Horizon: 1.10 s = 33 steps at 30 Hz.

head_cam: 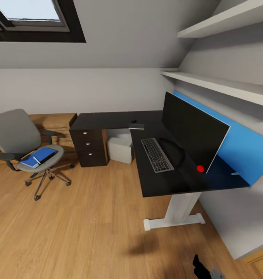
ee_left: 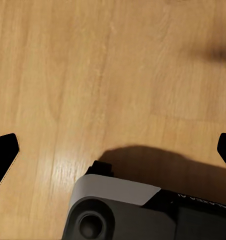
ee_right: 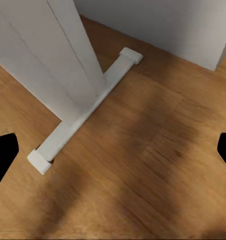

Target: In the bedroom, organize the workspace by keeping the computer under the desk, ensuring the monitor is on the desk, placing the keyboard on the desk next to the monitor, placing the mouse on the desk next to the keyboard, moving the folder from the swivel chair onto the desk next to the mouse, stacking the notebook on top of the folder with the pen on top of the notebook, and positioning the swivel chair next to the desk.

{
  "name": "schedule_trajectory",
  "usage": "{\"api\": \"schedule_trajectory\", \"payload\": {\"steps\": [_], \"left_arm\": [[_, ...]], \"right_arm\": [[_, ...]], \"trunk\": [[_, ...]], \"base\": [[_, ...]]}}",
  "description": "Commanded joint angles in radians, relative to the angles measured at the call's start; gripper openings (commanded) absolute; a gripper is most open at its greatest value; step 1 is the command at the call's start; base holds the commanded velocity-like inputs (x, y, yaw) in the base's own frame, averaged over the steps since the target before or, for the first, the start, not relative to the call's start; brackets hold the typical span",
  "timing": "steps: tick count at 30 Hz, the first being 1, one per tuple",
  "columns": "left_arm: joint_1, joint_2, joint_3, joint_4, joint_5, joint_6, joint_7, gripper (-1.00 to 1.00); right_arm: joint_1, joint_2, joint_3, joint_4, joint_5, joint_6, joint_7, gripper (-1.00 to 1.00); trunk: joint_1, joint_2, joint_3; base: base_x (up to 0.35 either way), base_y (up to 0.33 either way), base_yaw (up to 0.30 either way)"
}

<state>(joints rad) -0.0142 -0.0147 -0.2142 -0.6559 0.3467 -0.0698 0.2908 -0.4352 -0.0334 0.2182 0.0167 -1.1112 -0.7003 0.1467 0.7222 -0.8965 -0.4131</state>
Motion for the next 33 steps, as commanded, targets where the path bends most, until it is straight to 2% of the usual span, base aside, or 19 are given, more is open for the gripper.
{"api": "schedule_trajectory", "payload": {"steps": [1, 5, 7, 8, 12, 15, 21, 33], "left_arm": [[-0.001, 0.001, -0.007, 0.001, 0.011, -0.008, 0.008, 1.00], [-0.001, 0.002, -0.007, 0.006, 0.011, -0.015, 0.011, 1.00], [0.000, 0.002, -0.007, 0.007, 0.011, -0.016, 0.011, 1.00], [-0.001, 0.002, -0.007, 0.008, 0.012, -0.016, 0.011, 1.00], [-0.001, 0.002, -0.007, 0.009, 0.012, -0.016, 0.011, 1.00], [-0.001, 0.002, -0.007, 0.011, 0.012, -0.016, 0.011, 1.00], [0.000, 0.001, -0.007, 0.020, 0.012, -0.017, 0.011, 1.00], [0.000, -0.004, -0.008, 0.022, 0.012, -0.015, 0.007, 1.00]], "right_arm": [[-0.001, -0.008, 0.012, 0.001, -0.001, 0.020, 0.008, 1.00], [-0.002, -0.049, 0.052, -0.007, 0.073, 0.188, -0.001, 1.00], [-0.002, -0.055, 0.058, -0.009, 0.100, 0.218, -0.008, 1.00], [-0.002, -0.059, 0.063, -0.011, 0.130, 0.237, -0.014, 1.00], [-0.001, -0.063, 0.072, -0.013, 0.222, 0.242, -0.023, 1.00], [-0.001, -0.061, 0.075, -0.012, 0.252, 0.197, -0.023, 1.00], [-0.001, -0.057, 0.080, -0.009, 0.272, 0.108, -0.022, 1.00], [-0.001, -0.038, 0.081, -0.008, 0.275, 0.089, -0.025, 1.00]], "trunk": [[-0.004, 0.007, 0.002], [-0.019, 0.035, 0.015], [-0.027, 0.049, 0.021], [-0.031, 0.056, 0.024], [-0.046, 0.084, 0.037], [-0.058, 0.105, 0.046], [-0.081, 0.147, 0.065], [-0.127, 0.231, 0.102]], "base": [[0.000, 0.000, 0.000], [0.000, 0.000, 0.000], [0.000, 0.000, 0.000], [0.000, 0.000, 0.000], [0.000, 0.000, 0.000], [0.000, 0.000, 0.000], [0.000, 0.000, 0.000], [0.000, 0.000, 0.000]]}}
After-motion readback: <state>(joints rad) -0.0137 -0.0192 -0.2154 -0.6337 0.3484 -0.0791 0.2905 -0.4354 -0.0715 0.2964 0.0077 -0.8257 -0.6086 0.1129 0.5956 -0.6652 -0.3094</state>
